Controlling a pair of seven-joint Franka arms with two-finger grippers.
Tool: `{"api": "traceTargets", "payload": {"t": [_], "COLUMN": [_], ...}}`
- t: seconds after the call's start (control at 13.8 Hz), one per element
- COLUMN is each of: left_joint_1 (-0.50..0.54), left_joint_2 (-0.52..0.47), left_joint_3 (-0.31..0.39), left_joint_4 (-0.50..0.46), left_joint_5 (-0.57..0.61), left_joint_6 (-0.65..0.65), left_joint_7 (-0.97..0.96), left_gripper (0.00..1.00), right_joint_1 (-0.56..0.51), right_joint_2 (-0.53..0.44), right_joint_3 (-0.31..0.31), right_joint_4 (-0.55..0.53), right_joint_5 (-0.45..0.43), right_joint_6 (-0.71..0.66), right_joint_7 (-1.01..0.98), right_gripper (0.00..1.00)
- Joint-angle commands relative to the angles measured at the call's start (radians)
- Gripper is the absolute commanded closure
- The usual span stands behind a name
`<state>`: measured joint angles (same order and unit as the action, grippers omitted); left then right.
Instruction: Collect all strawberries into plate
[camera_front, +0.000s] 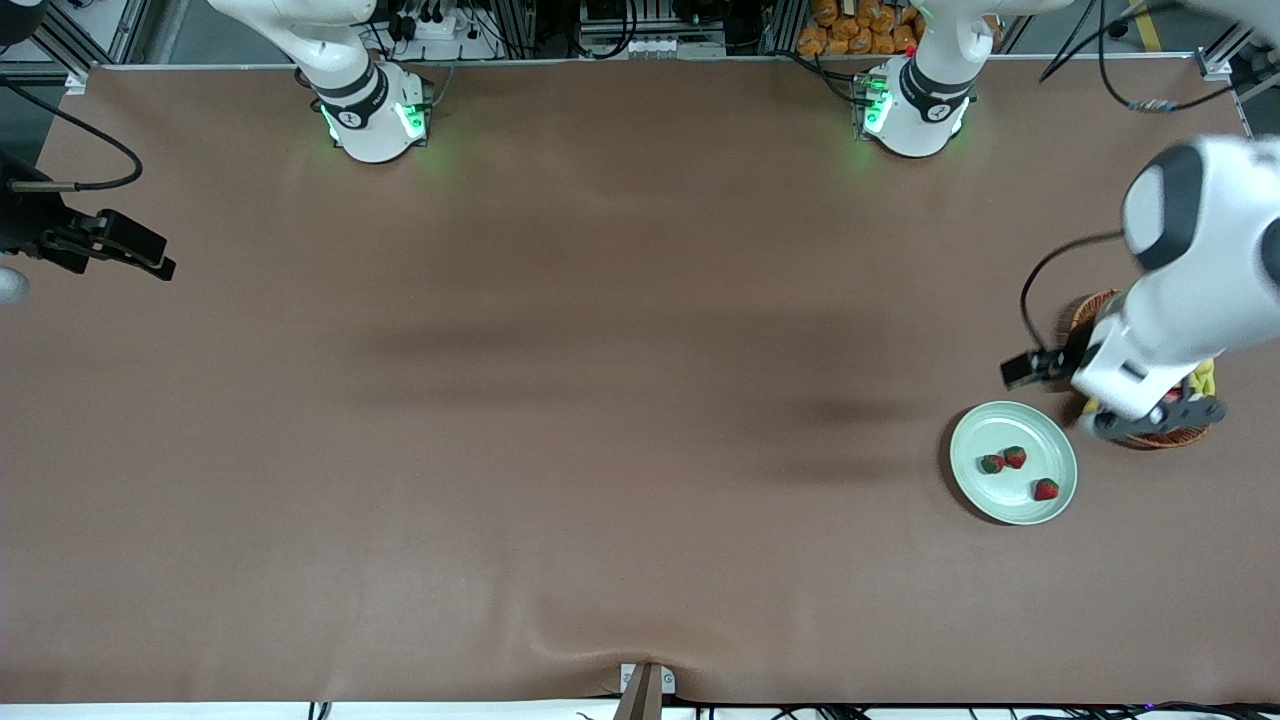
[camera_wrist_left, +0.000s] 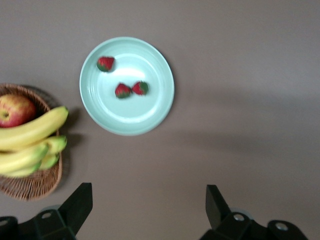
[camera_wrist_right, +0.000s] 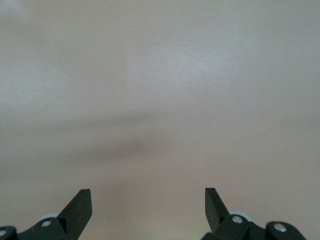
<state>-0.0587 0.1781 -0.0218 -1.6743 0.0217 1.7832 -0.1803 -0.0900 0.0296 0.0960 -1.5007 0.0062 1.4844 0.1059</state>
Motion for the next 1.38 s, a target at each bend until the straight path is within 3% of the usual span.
{"api": "traceTargets", "payload": {"t": [0.0, 0.22, 0.65, 1.31], "left_joint_1": [-0.018, -0.017, -0.009, -0.012], "left_joint_2": [-0.119, -0.196, -0.209, -0.232], "left_joint_3": [0.02, 0.017, -0.041, -0.033], "left_joint_4": [-0.024, -0.002, 0.083, 0.102], "left_joint_5": [-0.055, -0.054, -0.046, -0.02], "left_joint_6": [-0.117, -0.208, -0.363, -0.319], "left_joint_7": [0.059, 0.108, 0.114, 0.096], "left_gripper": [0.0, 0.0, 0.0, 0.0], "right_joint_1": [-0.019, -0.02, -0.02, -0.022], "right_joint_2": [0.01, 0.01, 0.012, 0.012], "right_joint_3": [0.011, 0.011, 0.011, 0.011], "right_joint_4": [0.027, 0.025, 0.025, 0.023], "right_joint_5": [0.017, 0.017, 0.017, 0.018], "right_joint_6": [-0.016, -0.018, -0.016, -0.018], "right_joint_7": [0.001, 0.0, 0.0, 0.0], "right_gripper": [0.0, 0.0, 0.0, 0.0]}}
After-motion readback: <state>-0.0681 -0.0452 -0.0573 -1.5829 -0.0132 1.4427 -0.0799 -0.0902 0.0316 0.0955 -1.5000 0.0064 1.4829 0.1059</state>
